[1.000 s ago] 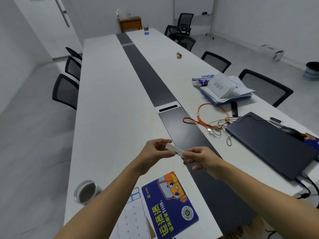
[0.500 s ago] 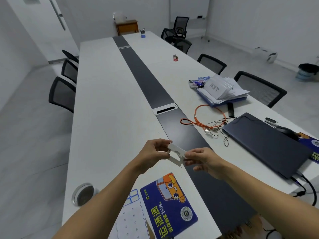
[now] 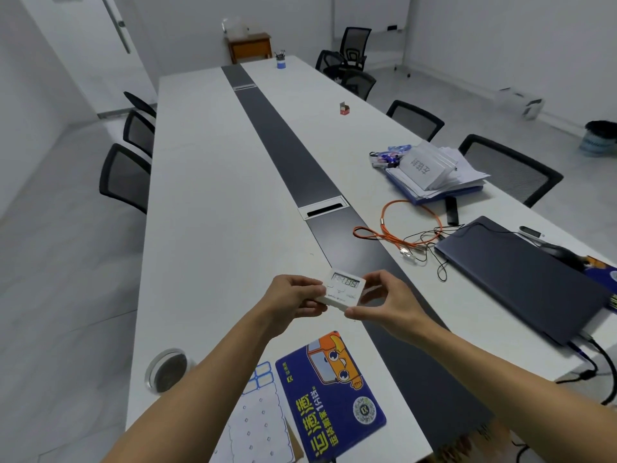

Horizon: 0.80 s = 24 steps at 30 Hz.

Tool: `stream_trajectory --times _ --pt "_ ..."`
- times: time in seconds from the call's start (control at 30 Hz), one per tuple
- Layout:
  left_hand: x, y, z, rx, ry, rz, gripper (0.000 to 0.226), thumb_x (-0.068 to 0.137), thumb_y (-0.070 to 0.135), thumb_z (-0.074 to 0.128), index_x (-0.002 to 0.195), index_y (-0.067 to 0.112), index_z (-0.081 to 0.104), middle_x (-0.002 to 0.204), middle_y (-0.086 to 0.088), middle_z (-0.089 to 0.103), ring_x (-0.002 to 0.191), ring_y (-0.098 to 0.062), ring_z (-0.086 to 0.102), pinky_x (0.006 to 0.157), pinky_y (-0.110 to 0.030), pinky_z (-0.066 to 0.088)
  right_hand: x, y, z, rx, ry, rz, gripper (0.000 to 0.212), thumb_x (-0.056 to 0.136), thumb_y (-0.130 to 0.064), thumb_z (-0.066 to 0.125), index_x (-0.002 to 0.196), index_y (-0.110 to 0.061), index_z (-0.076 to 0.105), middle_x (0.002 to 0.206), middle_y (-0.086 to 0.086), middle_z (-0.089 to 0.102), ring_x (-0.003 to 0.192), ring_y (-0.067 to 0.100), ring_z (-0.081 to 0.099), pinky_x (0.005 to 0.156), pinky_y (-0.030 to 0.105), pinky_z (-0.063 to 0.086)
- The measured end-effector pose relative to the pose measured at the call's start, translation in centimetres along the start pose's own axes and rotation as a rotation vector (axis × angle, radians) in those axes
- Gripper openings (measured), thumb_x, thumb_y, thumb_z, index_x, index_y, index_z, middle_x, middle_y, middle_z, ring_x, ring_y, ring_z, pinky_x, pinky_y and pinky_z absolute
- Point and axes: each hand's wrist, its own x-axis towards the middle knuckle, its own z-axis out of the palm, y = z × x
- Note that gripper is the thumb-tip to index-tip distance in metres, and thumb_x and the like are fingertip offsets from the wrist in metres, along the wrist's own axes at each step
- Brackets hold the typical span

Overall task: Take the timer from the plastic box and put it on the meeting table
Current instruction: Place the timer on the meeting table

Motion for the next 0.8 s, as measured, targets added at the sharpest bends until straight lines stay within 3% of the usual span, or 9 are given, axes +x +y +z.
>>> stream_trajectory --times 0.17,0.37,0.53,0.67,0.8 --pt "0.0 0.1 -2.6 -0.018 -0.116 -0.102 0.020 0.095 0.010 0.057 0.108 -0.002 0.066 0.109 -0.018 0.071 0.093 -0.025 0.067 0.080 -0.032 0.059 0.1 -0.8 0.2 0.028 -0.144 0.008 0.056 0.071 -0.029 0.083 0.119 -0.027 0.053 0.122 -0.003 0.062 0.101 0.017 0.066 0.078 0.027 0.060" --pt "1.1 -0.3 -4.5 0.057 -0.284 -0.167 0.018 0.096 0.011 0.055 0.102 0.002 0.068 0.113 -0.016 0.070 0.099 -0.026 0.061 0.086 -0.037 0.054 0.5 -1.8 1.1 0.007 -0.310 0.057 0.072 0.071 -0.029 0.083 0.133 -0.027 0.049 0.125 -0.010 0.058 0.107 0.017 0.063 0.084 0.031 0.059" --pt "3.2 -1.3 -5.3 0.053 -0.376 -0.217 0.016 0.096 0.012 0.055 0.102 0.001 0.064 0.109 -0.013 0.072 0.102 -0.026 0.064 0.081 -0.033 0.058 1.0 -1.7 2.0 -0.035 -0.338 0.101 0.055 0.070 -0.028 0.084 0.115 -0.031 0.054 0.117 -0.007 0.062 0.102 0.017 0.065 0.079 0.024 0.058" --pt "6.0 -3.1 -4.6 0.008 -0.222 -0.224 0.015 0.094 0.013 0.059 0.100 -0.001 0.060 0.103 -0.018 0.072 0.091 -0.026 0.068 0.078 -0.033 0.058 2.6 0.0 2.7 -0.096 -0.217 0.177 0.055 0.067 -0.030 0.085 0.110 -0.026 0.052 0.112 -0.005 0.062 0.096 0.017 0.066 0.081 0.025 0.059" --pt "9.5 -5.3 -4.9 0.307 0.071 -0.175 0.014 0.094 0.015 0.057 0.102 0.004 0.062 0.098 -0.019 0.068 0.077 -0.023 0.065 0.071 -0.031 0.057 5.4 2.7 1.8 -0.128 -0.037 0.300 0.064 0.065 -0.031 0.087 0.115 -0.020 0.048 0.117 0.002 0.059 0.103 0.019 0.063 0.080 0.030 0.060"
